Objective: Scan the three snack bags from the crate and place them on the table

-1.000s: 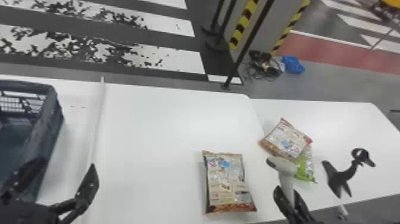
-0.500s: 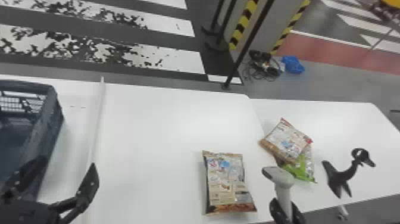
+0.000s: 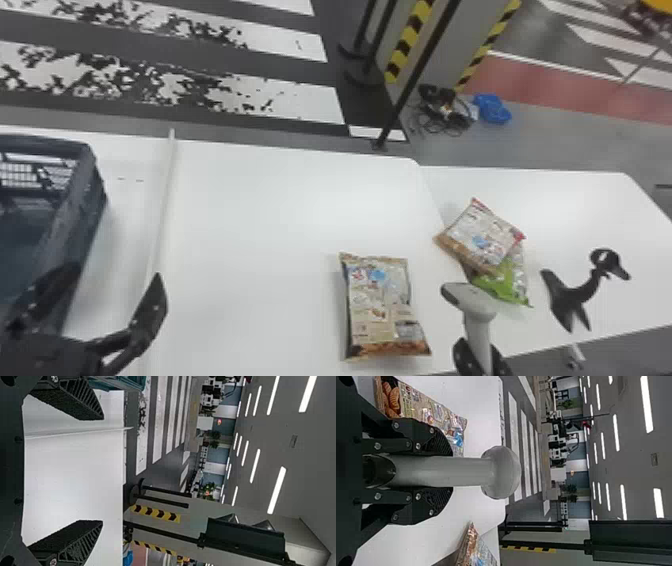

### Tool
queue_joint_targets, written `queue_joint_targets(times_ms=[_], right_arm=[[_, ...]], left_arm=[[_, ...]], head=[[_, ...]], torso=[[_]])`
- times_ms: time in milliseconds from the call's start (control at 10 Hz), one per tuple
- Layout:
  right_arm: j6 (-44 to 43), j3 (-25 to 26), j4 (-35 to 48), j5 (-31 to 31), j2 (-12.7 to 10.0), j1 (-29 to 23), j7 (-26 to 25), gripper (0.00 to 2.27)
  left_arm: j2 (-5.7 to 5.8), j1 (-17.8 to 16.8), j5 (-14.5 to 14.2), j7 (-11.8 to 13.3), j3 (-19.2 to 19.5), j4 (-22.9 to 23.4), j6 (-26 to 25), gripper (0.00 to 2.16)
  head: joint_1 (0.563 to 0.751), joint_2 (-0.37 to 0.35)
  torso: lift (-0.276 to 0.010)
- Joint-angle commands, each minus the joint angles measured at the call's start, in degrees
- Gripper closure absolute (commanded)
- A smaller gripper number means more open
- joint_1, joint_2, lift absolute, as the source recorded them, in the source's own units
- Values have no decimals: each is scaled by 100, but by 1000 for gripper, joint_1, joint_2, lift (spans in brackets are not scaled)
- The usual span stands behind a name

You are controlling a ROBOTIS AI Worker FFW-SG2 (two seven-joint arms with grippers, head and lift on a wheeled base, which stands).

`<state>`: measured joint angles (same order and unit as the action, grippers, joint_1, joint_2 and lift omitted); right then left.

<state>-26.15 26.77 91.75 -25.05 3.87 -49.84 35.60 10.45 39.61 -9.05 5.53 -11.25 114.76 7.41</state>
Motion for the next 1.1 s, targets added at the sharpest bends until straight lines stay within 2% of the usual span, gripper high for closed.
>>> queue_joint_targets(times_ms=[0, 1000], right_arm=[[-131, -137, 18, -9, -26, -34, 0, 2111], [-8, -146, -26, -114, -44, -87, -9, 2111]], left_arm=[[1, -6, 0, -8, 0, -15, -17, 60], [80, 56, 0, -87, 70, 12, -351, 63]], head=[[695, -350], [695, -350]], torso=[[-37], [-37]])
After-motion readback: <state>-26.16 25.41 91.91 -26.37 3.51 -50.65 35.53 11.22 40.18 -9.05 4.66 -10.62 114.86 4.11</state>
